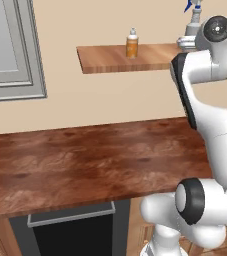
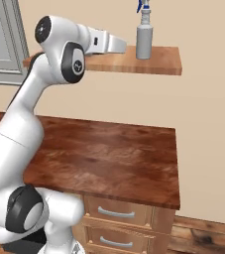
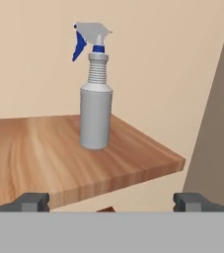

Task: Locate and retrieve the soap dispenser and spray from the cabinet. Place them next to the sink.

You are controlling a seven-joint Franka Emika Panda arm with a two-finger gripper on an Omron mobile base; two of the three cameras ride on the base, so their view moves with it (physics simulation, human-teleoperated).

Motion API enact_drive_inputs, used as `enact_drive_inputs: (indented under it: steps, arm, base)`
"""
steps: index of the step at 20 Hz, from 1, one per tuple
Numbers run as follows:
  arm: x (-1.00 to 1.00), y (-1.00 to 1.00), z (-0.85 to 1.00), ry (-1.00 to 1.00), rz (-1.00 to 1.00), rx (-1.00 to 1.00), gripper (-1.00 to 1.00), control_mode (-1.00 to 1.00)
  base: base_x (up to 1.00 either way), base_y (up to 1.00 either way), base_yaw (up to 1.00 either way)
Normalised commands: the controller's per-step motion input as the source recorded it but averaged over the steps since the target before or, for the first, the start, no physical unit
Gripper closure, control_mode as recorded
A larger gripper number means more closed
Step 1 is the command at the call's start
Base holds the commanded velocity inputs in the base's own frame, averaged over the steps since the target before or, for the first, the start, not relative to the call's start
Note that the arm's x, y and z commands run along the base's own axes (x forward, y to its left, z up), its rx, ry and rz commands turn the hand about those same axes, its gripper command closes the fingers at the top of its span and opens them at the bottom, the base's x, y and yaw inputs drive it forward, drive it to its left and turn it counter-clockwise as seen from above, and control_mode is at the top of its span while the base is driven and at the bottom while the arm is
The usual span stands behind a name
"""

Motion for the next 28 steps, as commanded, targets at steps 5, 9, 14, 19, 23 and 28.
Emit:
enact_drive_inputs:
  steps: [5, 9, 14, 19, 23, 28]
  arm:
    - [0.11, -0.17, 0.00, -0.01, 0.09, 0.02, -1.00, -1.00]
    - [0.26, -0.18, -0.03, 0.00, 0.14, 0.01, -1.00, -1.00]
    - [0.38, -0.17, -0.01, 0.00, 0.12, 0.01, -1.00, -1.00]
    - [0.33, -0.24, 0.00, 0.00, 0.09, 0.01, -1.00, -1.00]
    - [0.27, -0.21, 0.00, 0.05, 0.04, 0.01, -1.00, -1.00]
    - [0.29, -0.09, 0.00, 0.10, 0.00, 0.00, -1.00, -1.00]
  base:
    - [0.00, 0.00, 0.00]
    - [0.00, 0.00, 0.00]
    - [0.00, 0.00, 0.00]
    - [0.00, 0.00, 0.00]
    - [0.00, 0.00, 0.00]
    - [0.00, 0.00, 0.00]
